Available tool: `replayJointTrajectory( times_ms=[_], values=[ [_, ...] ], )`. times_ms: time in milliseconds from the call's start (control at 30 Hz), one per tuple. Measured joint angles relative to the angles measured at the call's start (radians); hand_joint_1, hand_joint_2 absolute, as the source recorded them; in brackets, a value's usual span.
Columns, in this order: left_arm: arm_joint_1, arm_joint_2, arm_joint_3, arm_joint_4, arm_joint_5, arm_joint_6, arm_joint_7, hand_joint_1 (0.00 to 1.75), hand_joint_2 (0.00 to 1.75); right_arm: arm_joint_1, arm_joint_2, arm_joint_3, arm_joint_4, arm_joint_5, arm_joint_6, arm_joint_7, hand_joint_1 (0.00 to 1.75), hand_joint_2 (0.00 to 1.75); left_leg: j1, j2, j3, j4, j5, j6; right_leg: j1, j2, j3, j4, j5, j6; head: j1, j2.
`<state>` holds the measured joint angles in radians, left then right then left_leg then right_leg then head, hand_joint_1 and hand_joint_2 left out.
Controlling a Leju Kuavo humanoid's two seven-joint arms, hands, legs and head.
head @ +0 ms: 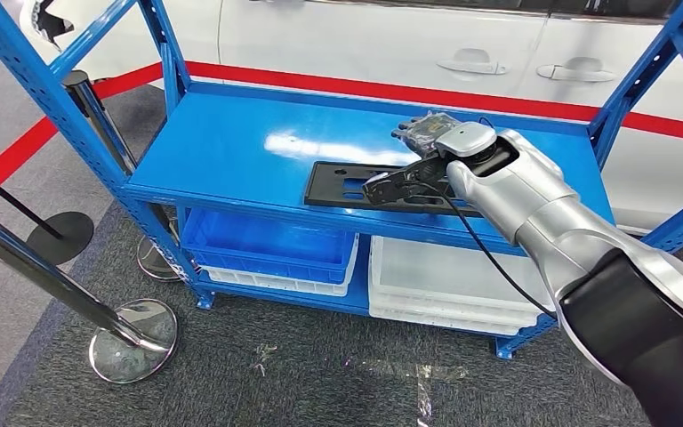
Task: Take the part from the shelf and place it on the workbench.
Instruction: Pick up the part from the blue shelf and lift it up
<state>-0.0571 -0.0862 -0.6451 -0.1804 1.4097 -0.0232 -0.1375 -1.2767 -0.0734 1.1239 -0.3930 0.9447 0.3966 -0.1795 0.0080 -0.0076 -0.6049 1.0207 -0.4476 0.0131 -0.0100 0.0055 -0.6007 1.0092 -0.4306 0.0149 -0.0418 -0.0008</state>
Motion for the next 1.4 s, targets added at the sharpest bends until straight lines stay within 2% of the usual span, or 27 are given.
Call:
replayJointTrajectory(
  times_ms=[267, 567, 833, 1000, 1233, 1400],
  values=[
    [0.0, 0.0, 0.0, 0.0, 0.008, -0.002, -0.001, 0.0, 0.0, -0.008, -0.001, 0.007, -0.082, -0.057, -0.006, -0.091, 0.0, 0.0, 0.0, 0.0, 0.0, 0.0, 0.0, 0.0, 0.0, 0.0, 0.0, 0.0, 0.0, 0.0, 0.0, 0.0],
    [0.0, 0.001, 0.0, 0.0, 0.012, -0.012, -0.024, 0.0, 0.0, -0.017, -0.002, 0.033, -0.179, -0.108, 0.001, -0.1, 0.0, 0.0, 0.0, 0.0, 0.0, 0.0, 0.0, 0.0, 0.0, 0.0, 0.0, 0.0, 0.0, 0.0, 0.0, 0.0],
    [0.0, 0.001, 0.0, 0.0, 0.021, -0.024, -0.035, 0.0, 0.0, -0.017, -0.016, 0.1, -0.284, -0.164, 0.021, -0.107, 0.0, 0.0, 0.0, 0.0, 0.0, 0.0, 0.0, 0.0, 0.0, 0.0, 0.0, 0.0, 0.0, 0.0, 0.0, 0.0],
    [0.0, 0.003, 0.0, 0.0, 0.03, -0.019, -0.022, 0.0, 0.0, -0.017, -0.048, 0.144, -0.377, -0.235, 0.069, -0.074, 0.0, 0.0, 0.0, 0.0, 0.0, 0.0, 0.0, 0.0, 0.0, 0.0, 0.0, 0.0, 0.0, 0.0, 0.0, 0.0],
    [0.001, 0.005, 0.0, 0.0, 0.036, -0.018, -0.029, 0.0, 0.0, -0.019, -0.097, 0.191, -0.437, -0.272, 0.055, -0.054, 0.0, 0.0, 0.0, 0.0, 0.0, 0.0, 0.0, 0.0, 0.0, 0.0, 0.0, 0.0, 0.0, 0.0, 0.0, 0.0],
    [0.003, 0.007, 0.0, 0.0, 0.045, -0.02, -0.042, 0.0, 0.0, -0.022, -0.156, 0.21, -0.479, -0.296, 0.084, -0.028, 0.0, 0.0, 0.0, 0.0, 0.0, 0.0, 0.0, 0.0, 0.0, 0.0, 0.0, 0.0, 0.0, 0.0, 0.0, 0.0]
  ],
)
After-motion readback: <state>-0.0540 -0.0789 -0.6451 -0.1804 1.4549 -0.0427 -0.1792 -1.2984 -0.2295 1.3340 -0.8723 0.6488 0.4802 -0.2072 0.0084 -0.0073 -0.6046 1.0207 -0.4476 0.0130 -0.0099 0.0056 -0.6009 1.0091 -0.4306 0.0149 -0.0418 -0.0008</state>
